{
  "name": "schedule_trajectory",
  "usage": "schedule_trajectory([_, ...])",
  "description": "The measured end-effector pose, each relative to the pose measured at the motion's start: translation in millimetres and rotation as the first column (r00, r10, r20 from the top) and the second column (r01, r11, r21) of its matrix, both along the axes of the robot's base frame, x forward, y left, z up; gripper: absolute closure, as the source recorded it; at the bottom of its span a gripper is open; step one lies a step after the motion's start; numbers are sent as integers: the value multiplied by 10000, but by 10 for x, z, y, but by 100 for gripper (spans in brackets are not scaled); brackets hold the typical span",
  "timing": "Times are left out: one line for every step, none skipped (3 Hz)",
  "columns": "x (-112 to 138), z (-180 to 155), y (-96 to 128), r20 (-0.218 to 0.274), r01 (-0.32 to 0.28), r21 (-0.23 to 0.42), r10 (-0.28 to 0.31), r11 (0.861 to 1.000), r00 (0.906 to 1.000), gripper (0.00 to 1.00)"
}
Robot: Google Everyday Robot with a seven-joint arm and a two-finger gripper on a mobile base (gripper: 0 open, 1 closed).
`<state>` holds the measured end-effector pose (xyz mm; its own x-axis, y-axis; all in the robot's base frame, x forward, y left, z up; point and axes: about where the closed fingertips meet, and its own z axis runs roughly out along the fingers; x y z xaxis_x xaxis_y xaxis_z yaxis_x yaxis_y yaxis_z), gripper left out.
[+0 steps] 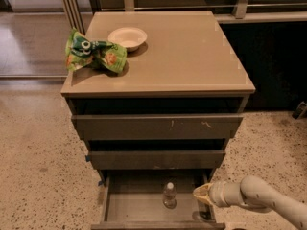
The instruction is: Pick water bottle from bottom drawer and place on counter
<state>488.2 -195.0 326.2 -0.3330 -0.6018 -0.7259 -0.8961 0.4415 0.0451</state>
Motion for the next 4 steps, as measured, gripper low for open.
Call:
schedule_trajectory([-133, -405, 133, -398, 77, 441, -59, 9990, 9992, 100])
schedule_trajectory([-135, -406, 135, -399, 73, 443, -55, 9990, 9992, 100])
schedule_trajectory([-165, -478, 162, -105, -173, 450, 178, 9988, 9998, 81])
schedule_trajectory([-150, -554, 226, 344, -435, 532, 417, 9976, 9985, 58])
